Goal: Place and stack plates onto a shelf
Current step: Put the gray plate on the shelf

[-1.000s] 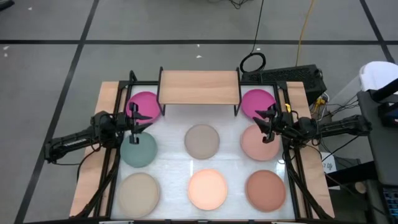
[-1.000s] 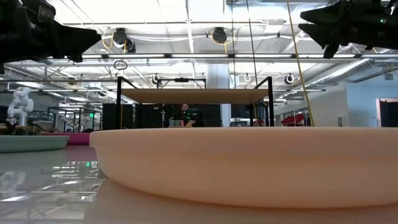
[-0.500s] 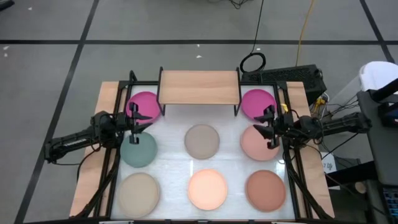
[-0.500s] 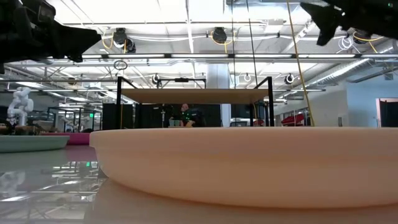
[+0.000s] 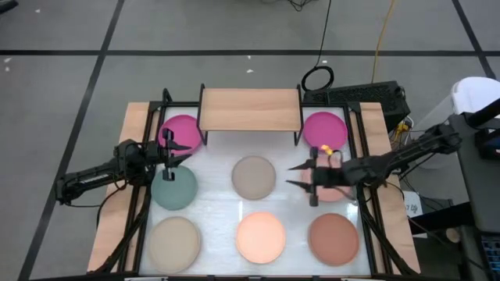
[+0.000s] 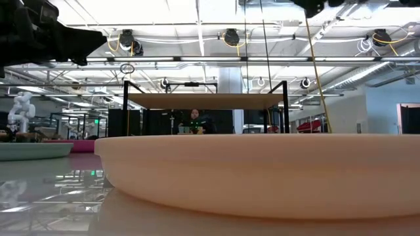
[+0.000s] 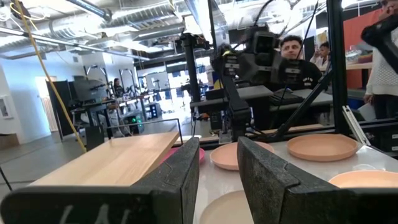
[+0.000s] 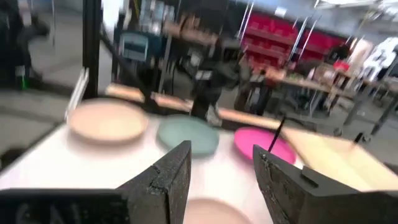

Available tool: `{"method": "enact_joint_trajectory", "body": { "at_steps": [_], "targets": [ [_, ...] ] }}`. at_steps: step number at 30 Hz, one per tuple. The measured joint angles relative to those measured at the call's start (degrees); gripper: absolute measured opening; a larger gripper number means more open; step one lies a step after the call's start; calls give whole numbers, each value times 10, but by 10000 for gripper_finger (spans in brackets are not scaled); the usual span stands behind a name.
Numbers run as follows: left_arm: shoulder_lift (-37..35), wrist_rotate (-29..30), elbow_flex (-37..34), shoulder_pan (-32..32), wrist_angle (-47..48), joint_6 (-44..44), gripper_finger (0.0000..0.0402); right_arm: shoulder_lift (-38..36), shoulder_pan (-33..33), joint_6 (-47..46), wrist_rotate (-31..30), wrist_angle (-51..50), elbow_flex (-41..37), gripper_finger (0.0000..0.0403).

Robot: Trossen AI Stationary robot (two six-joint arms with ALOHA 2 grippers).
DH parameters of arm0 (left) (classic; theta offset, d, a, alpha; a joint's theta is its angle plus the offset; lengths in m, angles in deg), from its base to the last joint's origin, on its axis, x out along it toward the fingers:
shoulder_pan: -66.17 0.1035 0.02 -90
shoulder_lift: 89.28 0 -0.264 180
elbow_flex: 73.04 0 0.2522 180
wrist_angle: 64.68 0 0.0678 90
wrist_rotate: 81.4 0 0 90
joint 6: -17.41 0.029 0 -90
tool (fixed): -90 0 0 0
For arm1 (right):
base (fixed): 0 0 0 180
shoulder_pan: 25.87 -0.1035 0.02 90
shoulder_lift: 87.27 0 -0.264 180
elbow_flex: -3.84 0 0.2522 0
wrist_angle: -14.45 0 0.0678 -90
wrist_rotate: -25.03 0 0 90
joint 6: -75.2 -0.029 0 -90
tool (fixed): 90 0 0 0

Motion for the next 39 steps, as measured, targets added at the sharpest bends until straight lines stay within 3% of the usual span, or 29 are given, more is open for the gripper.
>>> {"method": "enact_joint_trajectory", "body": {
  "at_steps": [7, 24, 39],
  "targets": [
    [0, 0, 0, 0, 0, 0, 115, 103, 0, -48, 1, -80, 69, 155],
    [0, 0, 0, 0, 0, 0, 115, 269, 7, -105, 34, -64, 77, 156],
    [0, 0, 0, 0, 0, 0, 115, 374, 31, -122, 65, -61, 77, 219]
  ]
}}
